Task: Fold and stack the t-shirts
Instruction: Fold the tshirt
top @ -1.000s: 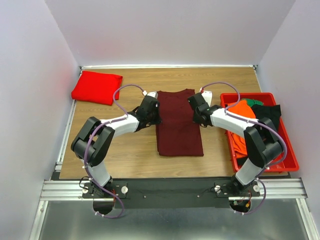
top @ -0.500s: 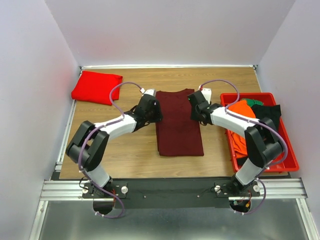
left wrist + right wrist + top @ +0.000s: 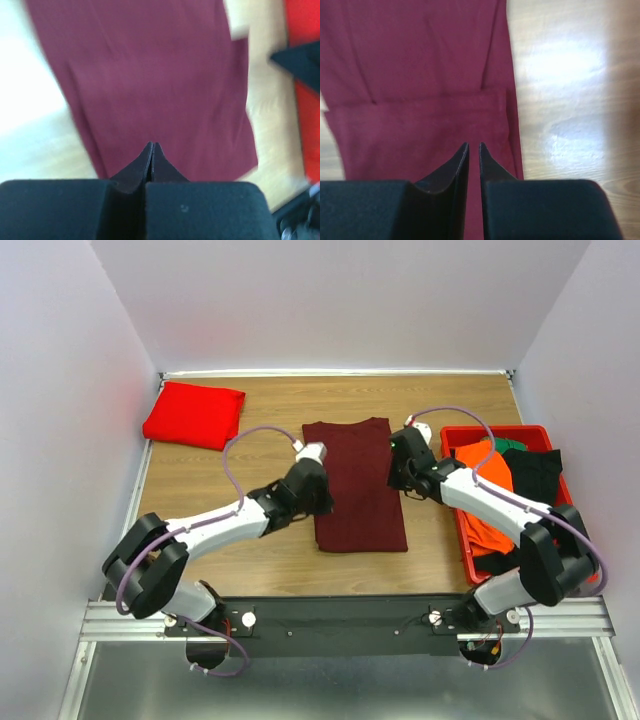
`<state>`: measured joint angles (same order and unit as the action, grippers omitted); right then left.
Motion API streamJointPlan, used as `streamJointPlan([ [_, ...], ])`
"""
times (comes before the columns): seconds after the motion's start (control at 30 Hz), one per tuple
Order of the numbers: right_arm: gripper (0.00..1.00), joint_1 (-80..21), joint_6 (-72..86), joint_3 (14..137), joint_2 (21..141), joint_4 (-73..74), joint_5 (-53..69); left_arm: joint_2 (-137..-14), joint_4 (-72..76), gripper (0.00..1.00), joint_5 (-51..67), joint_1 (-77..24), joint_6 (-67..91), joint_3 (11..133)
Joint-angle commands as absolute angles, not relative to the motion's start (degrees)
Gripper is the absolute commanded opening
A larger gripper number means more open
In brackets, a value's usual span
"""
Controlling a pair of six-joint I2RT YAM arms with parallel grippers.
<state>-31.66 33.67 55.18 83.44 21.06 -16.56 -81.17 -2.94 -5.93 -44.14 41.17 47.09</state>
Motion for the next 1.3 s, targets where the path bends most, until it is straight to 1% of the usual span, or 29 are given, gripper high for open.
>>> streamJointPlan([
  [0.0,0.19,-32.08,34.72,53.44,86.39,19.60,-13.10,-82.44,-4.57,0.00,-7.21,-47.90,46.92,42.55],
  [0.17,0.18,-31.99,34.80,52.74,89.91,18.63,-13.62,-83.32,-3.69,0.00,-6.50,-49.74,48.52,38.68],
  [0.3,0.18,-31.64,35.33,52.12,92.19,18.63,-16.25,-85.60,-3.60,0.00,-5.98,-50.97,48.69,36.57],
  [0.47,0.17,-30.68,35.68,52.12,95.53,18.63,-16.96,-86.66,-3.78,0.00,-5.80,-51.33,48.25,35.33],
  [0.63,0.17,-29.45,35.68,52.03,95.89,18.81,-16.17,-86.13,-5.09,0.00,-6.59,-51.33,47.64,34.89],
  [0.77,0.18,-28.74,34.98,51.94,93.70,18.98,-16.00,-85.43,-5.36,0.00,-6.86,-51.33,47.02,34.45],
  [0.83,0.20,-28.04,34.54,51.94,92.38,19.42,-15.21,-84.99,-5.88,0.00,-7.03,-51.33,46.93,34.28],
  [1.0,0.32,-26.63,33.75,51.50,88.60,20.65,-12.48,-83.41,-5.80,0.00,-6.68,-51.15,46.76,33.66],
  [1.17,0.32,-26.63,33.57,50.10,81.66,22.15,-7.31,-79.99,-7.64,0.00,-6.94,-50.80,43.96,36.99],
  [1.2,0.32,-26.72,33.84,49.40,80.87,22.50,-5.99,-79.20,-8.08,0.01,-7.12,-50.71,43.60,37.70],
  [1.27,0.31,-27.77,35.33,46.50,78.15,22.59,-3.00,-75.95,-9.22,0.19,-7.64,-50.63,43.33,38.93],
])
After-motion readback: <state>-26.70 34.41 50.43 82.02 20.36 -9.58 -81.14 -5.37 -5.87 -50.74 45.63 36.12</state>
